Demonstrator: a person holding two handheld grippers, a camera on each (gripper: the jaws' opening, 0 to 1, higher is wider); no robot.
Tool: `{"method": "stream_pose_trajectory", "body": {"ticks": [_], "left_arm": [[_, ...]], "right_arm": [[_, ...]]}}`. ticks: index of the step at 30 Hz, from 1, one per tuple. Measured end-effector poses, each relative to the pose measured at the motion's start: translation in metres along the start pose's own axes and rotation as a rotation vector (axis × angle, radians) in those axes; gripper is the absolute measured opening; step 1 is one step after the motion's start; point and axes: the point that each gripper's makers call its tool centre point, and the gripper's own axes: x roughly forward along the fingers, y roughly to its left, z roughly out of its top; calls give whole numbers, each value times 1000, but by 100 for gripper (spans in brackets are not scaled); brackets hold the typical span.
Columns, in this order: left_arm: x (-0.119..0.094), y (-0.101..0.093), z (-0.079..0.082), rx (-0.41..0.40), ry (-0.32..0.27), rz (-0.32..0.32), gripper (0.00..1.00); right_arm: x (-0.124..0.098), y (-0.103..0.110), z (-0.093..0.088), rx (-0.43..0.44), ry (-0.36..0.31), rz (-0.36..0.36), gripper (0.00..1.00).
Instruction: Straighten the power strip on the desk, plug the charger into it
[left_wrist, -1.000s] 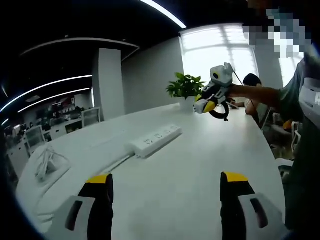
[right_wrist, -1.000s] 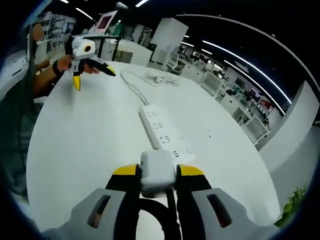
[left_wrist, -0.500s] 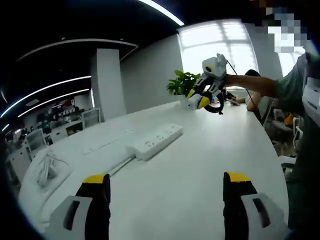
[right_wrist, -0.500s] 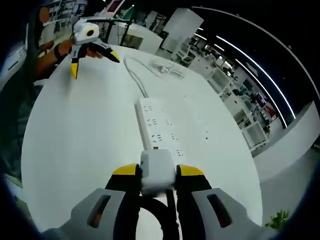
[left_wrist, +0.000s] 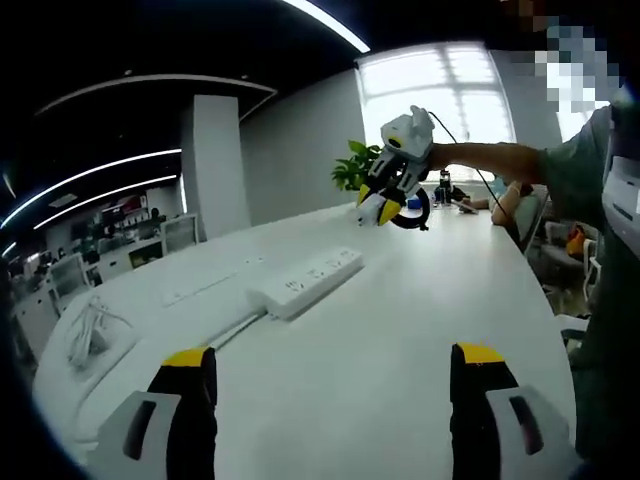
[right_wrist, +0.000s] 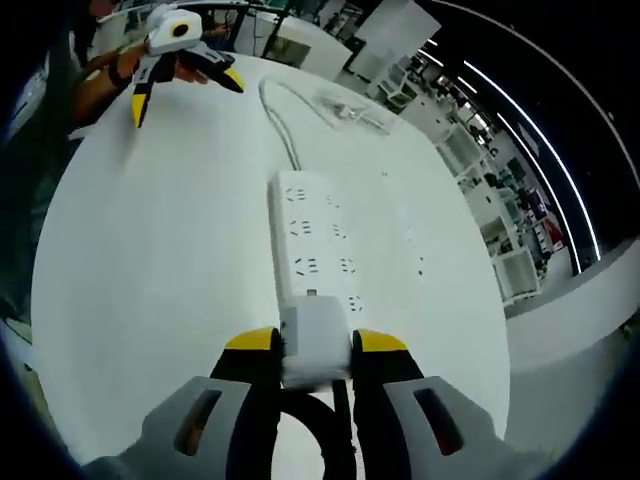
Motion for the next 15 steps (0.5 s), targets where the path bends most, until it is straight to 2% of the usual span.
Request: {"method": "stream_pose_trajectory", "body": {"ticks": [9, 11, 15], "left_arm": [[-1, 0, 1, -2, -7, 4, 99], [-2, 1, 1, -4, -12, 5, 99], [-3, 3, -1, -7, -10, 8, 99]], "right_arm": [[18, -5, -8, -71, 93, 29, 25], [23, -5, -13, -87, 135, 54, 25], [31, -2, -17, -115, 180, 70, 25]]}}
